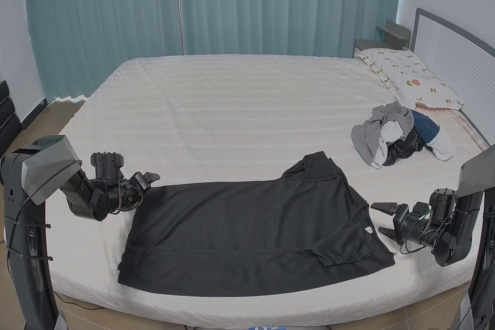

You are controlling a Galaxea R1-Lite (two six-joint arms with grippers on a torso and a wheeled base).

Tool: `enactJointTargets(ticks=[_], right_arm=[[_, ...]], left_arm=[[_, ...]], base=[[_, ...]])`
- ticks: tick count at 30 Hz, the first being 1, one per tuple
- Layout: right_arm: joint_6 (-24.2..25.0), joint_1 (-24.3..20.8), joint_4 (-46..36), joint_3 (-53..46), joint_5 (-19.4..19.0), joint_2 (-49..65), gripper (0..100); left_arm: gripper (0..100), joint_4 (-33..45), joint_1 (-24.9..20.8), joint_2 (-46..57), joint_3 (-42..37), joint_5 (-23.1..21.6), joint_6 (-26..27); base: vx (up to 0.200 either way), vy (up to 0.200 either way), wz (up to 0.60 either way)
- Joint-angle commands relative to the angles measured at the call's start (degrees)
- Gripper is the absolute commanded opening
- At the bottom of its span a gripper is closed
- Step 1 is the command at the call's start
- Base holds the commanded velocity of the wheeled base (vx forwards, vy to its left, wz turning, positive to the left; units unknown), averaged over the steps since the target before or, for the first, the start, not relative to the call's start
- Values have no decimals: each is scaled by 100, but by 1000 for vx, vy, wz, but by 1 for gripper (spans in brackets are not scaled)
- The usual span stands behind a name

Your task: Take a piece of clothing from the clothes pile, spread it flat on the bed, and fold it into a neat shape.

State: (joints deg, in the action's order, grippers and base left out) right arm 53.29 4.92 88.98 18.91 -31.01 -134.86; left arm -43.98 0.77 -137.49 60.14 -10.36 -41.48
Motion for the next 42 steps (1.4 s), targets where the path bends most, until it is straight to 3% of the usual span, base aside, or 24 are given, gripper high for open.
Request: enactJointTargets(ticks=[1,8,11,15,19,25,27,28,34,42], right_arm=[[-2,0,58,-1,-1,-5,100],[-2,-9,58,60,60,-14,100],[15,-71,58,122,350,30,100],[42,-580,49,236,1089,268,100],[-2,-914,-47,597,1449,329,100],[-363,-985,-1418,1458,1572,874,100],[-574,-1108,-1911,1809,1836,865,100],[-767,-1152,-2201,2196,2099,734,100],[-1233,-1327,-3123,3321,2249,206,100],[-1400,-1468,-4618,5193,2723,-699,100]], left_arm=[[0,-5,2,-59,68,8,9],[0,-304,161,-77,68,17,-35],[0,-374,196,-50,33,-1,-70],[0,-392,231,-24,24,-1,-422],[0,-392,240,-15,7,-10,-659],[0,-392,240,-24,-2,-10,-703],[0,-392,240,-6,-11,-10,-817],[0,-400,240,11,-72,-18,-932],[0,-400,240,38,-125,-45,-949],[0,-559,231,55,-310,-168,-958]], base=[[0,0,0],[0,0,0],[0,0,0],[0,0,0],[0,0,0],[0,0,0],[0,0,0],[0,0,0],[0,0,0],[0,0,0]])
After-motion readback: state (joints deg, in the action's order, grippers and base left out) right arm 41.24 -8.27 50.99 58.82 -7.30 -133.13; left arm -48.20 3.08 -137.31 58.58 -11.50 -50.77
